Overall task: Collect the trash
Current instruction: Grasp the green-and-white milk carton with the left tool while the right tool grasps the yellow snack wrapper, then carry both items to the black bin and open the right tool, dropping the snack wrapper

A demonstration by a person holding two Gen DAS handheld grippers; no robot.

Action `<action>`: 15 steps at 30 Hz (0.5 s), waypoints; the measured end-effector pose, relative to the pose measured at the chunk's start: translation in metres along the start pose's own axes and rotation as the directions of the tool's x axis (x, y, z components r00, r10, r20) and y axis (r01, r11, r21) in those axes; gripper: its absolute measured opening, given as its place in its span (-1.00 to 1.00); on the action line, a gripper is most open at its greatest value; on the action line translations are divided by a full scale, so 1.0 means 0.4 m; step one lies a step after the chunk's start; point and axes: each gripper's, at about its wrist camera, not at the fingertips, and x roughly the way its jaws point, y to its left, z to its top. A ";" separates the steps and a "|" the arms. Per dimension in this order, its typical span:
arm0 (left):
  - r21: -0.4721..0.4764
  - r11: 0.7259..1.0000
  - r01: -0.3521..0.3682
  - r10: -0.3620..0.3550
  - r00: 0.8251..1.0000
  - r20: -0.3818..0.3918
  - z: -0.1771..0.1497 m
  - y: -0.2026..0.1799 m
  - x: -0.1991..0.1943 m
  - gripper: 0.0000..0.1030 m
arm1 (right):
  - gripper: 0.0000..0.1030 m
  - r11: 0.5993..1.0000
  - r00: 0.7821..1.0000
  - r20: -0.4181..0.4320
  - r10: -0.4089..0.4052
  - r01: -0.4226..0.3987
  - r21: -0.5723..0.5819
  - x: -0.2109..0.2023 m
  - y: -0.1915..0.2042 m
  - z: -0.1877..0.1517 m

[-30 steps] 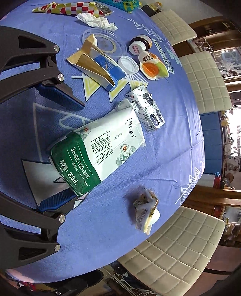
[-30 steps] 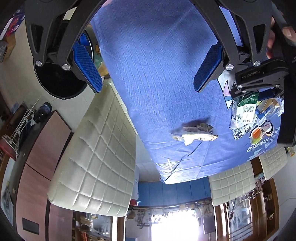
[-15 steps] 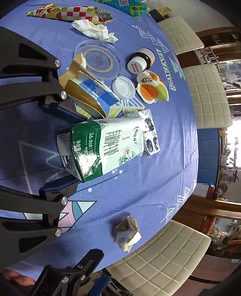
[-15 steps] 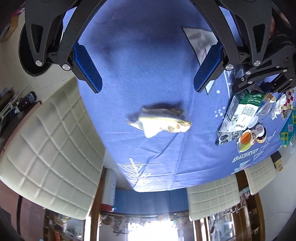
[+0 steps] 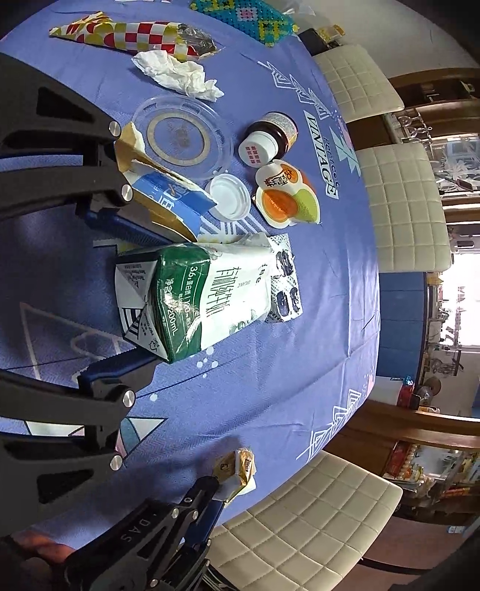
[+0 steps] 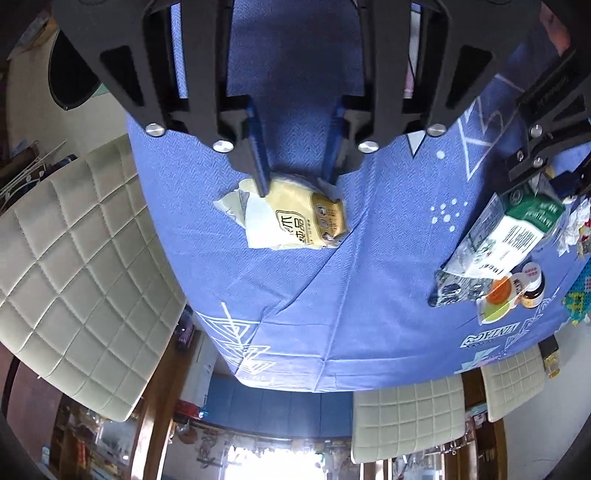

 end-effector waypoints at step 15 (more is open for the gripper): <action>0.059 0.997 0.049 -0.051 0.998 0.031 -0.040 -0.084 -0.081 0.00 | -0.62 0.996 0.997 0.032 0.074 -0.075 0.053 -0.155 -0.047 -0.129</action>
